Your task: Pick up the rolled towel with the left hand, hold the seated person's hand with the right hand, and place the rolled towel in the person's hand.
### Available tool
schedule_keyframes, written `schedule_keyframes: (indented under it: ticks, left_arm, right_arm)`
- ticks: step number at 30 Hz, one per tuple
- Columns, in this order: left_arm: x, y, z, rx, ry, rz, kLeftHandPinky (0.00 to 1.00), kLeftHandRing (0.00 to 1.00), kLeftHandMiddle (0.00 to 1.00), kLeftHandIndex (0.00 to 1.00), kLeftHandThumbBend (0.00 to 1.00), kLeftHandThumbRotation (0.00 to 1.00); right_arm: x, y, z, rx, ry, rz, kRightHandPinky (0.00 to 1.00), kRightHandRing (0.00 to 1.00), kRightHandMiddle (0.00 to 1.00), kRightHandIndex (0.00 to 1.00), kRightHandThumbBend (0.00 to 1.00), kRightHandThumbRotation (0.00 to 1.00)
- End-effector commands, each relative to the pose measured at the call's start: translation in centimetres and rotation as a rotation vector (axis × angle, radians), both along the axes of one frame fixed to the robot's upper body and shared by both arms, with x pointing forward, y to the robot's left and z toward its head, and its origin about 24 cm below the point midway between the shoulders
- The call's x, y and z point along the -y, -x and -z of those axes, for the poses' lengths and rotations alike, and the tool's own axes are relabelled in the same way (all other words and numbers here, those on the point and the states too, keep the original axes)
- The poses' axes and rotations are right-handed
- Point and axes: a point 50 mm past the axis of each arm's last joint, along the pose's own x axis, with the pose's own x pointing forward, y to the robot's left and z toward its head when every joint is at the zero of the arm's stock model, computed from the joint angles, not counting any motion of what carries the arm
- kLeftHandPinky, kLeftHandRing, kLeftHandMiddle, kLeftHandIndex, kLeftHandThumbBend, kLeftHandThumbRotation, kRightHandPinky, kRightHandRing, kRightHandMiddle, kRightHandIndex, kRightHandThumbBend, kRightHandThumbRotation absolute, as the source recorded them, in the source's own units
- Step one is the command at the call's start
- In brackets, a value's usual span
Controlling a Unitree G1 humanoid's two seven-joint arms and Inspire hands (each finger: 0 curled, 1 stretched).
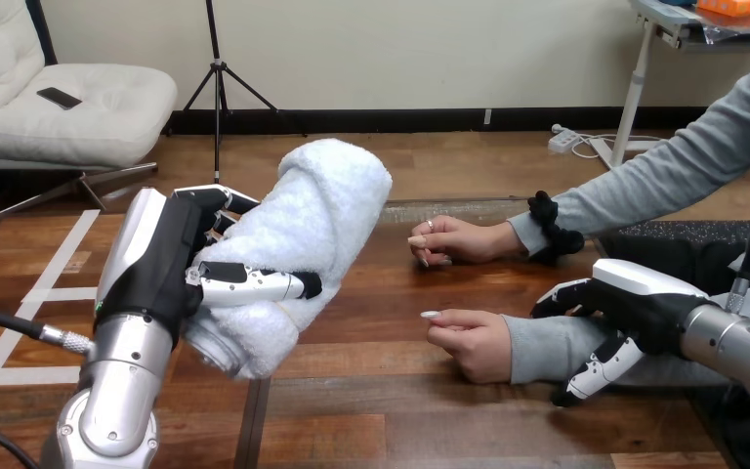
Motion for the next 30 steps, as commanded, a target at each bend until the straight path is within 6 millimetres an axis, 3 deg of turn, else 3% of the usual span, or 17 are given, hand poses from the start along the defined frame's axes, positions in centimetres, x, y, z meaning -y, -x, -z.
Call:
schedule_keyframes:
  ticks: [1,15,30]
  left_arm:
    - [0.12,-0.33,-2.56,0.126,-0.009,0.021,0.24,0.32,0.39,0.44,0.62,0.00]
    - [-0.14,-0.19,-2.32,0.122,-0.010,0.010,0.19,0.27,0.36,0.43,0.63,0.00]
    - [-0.26,-0.07,-2.19,0.117,-0.025,-0.009,0.25,0.33,0.39,0.43,0.65,0.00]
  right_arm:
    - [-0.81,-2.13,-3.05,0.113,0.003,-0.023,0.63,0.74,0.78,0.76,1.00,0.22]
    - [-1.09,-2.26,-2.92,0.116,0.048,-0.045,0.60,0.70,0.74,0.72,1.00,0.21]
    - [-1.25,-2.42,-2.72,0.105,0.062,-0.044,0.57,0.63,0.67,0.66,1.00,0.16]
